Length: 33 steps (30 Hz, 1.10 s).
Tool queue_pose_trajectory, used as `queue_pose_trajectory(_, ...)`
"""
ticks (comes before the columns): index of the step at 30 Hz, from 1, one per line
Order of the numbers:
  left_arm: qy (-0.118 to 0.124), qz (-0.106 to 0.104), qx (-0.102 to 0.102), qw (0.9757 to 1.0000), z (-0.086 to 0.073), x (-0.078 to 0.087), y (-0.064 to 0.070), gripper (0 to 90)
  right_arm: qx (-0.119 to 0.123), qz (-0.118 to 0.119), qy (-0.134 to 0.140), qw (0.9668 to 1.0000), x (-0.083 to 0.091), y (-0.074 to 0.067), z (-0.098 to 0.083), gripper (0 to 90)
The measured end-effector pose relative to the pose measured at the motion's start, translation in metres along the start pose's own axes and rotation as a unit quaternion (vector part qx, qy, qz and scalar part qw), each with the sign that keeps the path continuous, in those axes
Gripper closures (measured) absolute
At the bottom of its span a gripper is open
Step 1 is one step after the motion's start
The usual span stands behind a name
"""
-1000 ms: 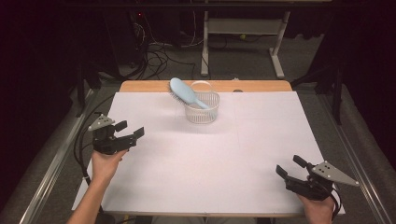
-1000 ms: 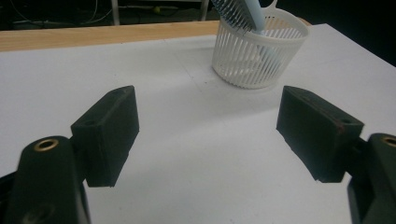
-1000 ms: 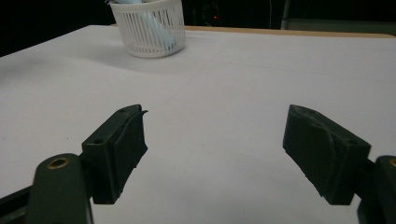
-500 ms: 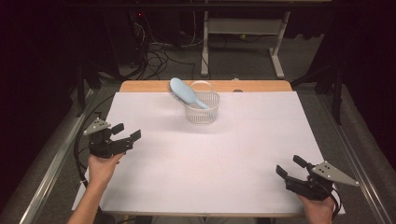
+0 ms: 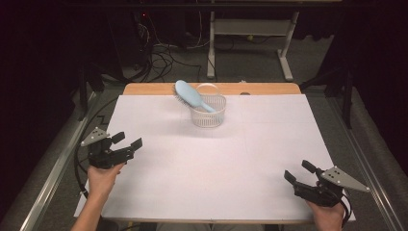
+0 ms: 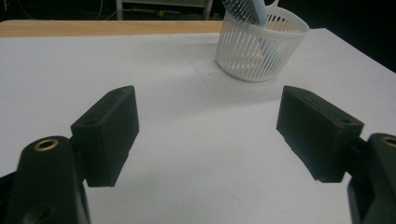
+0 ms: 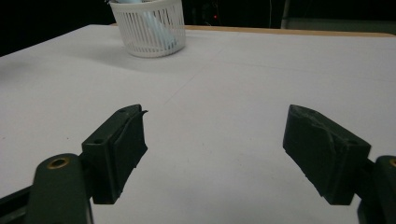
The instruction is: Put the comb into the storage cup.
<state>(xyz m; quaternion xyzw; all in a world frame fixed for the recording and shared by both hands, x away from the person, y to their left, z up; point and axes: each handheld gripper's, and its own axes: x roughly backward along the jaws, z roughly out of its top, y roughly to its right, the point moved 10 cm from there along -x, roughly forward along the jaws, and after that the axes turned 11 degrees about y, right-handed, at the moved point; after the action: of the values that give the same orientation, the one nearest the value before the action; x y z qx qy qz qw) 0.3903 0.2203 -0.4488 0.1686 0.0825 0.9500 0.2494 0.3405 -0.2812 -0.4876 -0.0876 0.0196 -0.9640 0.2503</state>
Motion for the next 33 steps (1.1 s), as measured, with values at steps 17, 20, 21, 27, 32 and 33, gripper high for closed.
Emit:
queue_pose_trajectory(17, 0.001, 0.001, -0.002, 1.0, -0.01, 0.006, 0.001, 20.6, -0.001, 0.0, 0.001, 1.0, 0.001, 0.0, 0.0, 21.6)
queue_pose_trajectory(20, 0.001, 0.0, -0.003, 1.0, -0.012, 0.006, 0.002, 20.6, 0.0, 0.0, 0.001, 1.0, 0.0, 0.0, 0.0, 21.5)
queue_pose_trajectory(21, 0.001, 0.0, -0.004, 1.0, -0.013, 0.007, 0.002, 20.6, 0.0, 0.0, 0.0, 1.0, 0.0, 0.0, 0.0, 21.6)
queue_pose_trajectory(27, 0.004, 0.0, -0.004, 1.0, -0.017, 0.007, 0.003, 20.6, 0.0, 0.0, 0.0, 1.0, 0.0, 0.0, 0.0, 21.5)
queue_pose_trajectory(32, 0.003, 0.001, -0.004, 1.0, -0.022, 0.008, 0.004, 20.6, 0.001, 0.0, 0.0, 1.0, 0.0, 0.0, 0.0, 21.5)
queue_pose_trajectory(33, 0.003, 0.001, -0.004, 1.0, -0.023, 0.008, 0.004, 20.6, 0.001, 0.0, 0.0, 1.0, 0.0, 0.0, 0.0, 21.6)
